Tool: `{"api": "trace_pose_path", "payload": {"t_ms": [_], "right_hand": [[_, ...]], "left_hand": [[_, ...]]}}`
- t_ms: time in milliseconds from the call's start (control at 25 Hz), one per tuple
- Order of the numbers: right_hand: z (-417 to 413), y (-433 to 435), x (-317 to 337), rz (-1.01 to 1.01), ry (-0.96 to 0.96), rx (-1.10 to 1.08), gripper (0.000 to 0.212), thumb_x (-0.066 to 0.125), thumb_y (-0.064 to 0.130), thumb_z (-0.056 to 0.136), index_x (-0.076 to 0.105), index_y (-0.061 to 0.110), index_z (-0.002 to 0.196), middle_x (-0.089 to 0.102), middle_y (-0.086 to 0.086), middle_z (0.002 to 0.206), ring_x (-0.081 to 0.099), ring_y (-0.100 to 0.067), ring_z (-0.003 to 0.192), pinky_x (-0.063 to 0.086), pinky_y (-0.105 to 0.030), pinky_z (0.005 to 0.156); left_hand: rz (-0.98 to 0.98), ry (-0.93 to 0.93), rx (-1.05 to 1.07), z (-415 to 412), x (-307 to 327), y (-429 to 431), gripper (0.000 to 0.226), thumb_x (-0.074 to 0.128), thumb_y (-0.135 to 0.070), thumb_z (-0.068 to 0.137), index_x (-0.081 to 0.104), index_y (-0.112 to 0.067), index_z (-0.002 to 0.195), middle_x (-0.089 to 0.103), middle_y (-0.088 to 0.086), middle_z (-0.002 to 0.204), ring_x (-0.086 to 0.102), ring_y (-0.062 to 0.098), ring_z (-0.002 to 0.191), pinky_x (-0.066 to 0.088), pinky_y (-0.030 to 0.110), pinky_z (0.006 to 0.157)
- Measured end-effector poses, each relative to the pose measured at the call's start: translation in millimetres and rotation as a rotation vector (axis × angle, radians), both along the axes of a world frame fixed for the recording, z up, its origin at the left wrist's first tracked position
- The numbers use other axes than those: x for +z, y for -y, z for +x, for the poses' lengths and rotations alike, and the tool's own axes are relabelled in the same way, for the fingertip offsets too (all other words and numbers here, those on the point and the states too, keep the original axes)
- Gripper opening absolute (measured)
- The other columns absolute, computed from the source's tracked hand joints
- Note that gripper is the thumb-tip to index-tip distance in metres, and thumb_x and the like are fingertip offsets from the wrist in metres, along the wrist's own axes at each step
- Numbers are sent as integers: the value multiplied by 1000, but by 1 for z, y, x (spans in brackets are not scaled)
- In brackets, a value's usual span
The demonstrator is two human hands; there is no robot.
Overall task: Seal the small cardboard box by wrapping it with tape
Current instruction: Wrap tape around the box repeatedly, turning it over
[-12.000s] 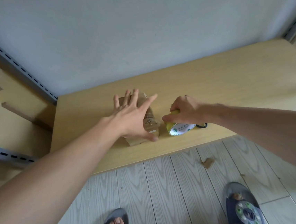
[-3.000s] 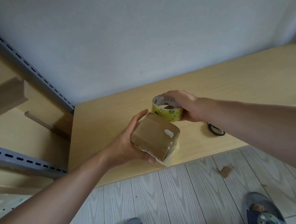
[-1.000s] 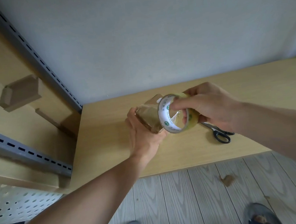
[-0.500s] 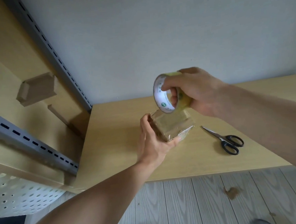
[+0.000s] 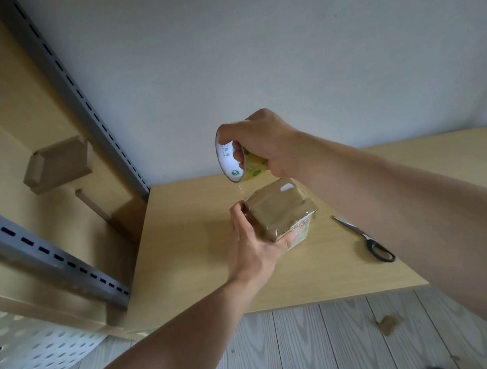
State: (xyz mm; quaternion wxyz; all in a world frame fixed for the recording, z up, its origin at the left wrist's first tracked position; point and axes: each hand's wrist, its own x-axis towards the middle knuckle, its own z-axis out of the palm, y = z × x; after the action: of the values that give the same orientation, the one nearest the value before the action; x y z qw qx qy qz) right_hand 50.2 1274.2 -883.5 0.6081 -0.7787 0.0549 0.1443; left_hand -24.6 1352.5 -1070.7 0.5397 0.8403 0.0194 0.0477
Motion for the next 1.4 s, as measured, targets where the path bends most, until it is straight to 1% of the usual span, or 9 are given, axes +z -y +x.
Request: {"api": "trace_pose_path", "payload": {"t_ms": [160,320,520,720,960,1080,1200,1280,1400], "right_hand": [[-45,22,2,-84,65,50,18,69,12,75,56,8,64,53,-5,47,46,-17,43,38,-20,46],[-91,52,-15,-312,91,84,12,64,10,74,54,9,67,56,0,46,45,-11,47,35,-24,50],[-112,70,-38,-391,105,143,6,58,6,77,54,10,75,54,2,44,44,-14,43,31,-18,38],[-121,90,-55,-569,179,227,7,61,17,76,55,14,79,60,0,56,45,-16,46,37,-26,42],[-130,108,-84,-681,175,224,19,65,27,78,48,20,76,55,3,64,41,-16,52,38,-31,51],[-131,109,-96,-658,211,238,21,67,25,78,46,20,75,48,6,58,36,-12,47,33,-29,46],[-132,111,-108,-604,232,261,25,67,21,78,43,24,73,45,6,57,37,-10,44,29,-23,41],[-131,113,-116,-625,250,267,27,66,19,76,41,25,72,42,6,55,39,-9,45,28,-22,41],[-128,115,-130,-602,276,281,29,67,19,75,39,27,73,43,5,57,41,-9,49,31,-24,44]], "left_hand": [[-4,-32,22,2,3,-4,85,88,-56,57,31,-35,117,56,-12,122,58,11,113,54,43,89],[67,-20,-7,-1,11,4,83,80,-61,57,29,-28,115,52,-6,114,58,8,96,50,25,69],[94,-48,48,-1,16,9,58,57,-51,66,33,-24,111,49,-9,109,57,15,87,54,43,74],[90,-112,42,-1,22,13,75,66,-47,50,31,-28,114,46,-12,112,55,17,93,52,39,77],[126,-48,39,4,13,13,87,86,-56,57,27,-38,118,47,-12,124,57,13,107,54,42,88],[95,-4,7,5,11,11,106,88,-50,58,19,-44,139,38,-15,137,52,11,120,49,35,99],[143,0,-47,4,15,9,115,89,-41,62,15,-44,149,34,-14,128,49,3,104,45,19,90],[212,0,-84,5,17,6,111,90,-33,61,20,-41,148,36,-10,123,52,5,103,50,23,82],[315,-10,-130,6,22,0,116,92,-27,60,21,-31,152,38,-7,127,48,8,106,37,18,77]]}}
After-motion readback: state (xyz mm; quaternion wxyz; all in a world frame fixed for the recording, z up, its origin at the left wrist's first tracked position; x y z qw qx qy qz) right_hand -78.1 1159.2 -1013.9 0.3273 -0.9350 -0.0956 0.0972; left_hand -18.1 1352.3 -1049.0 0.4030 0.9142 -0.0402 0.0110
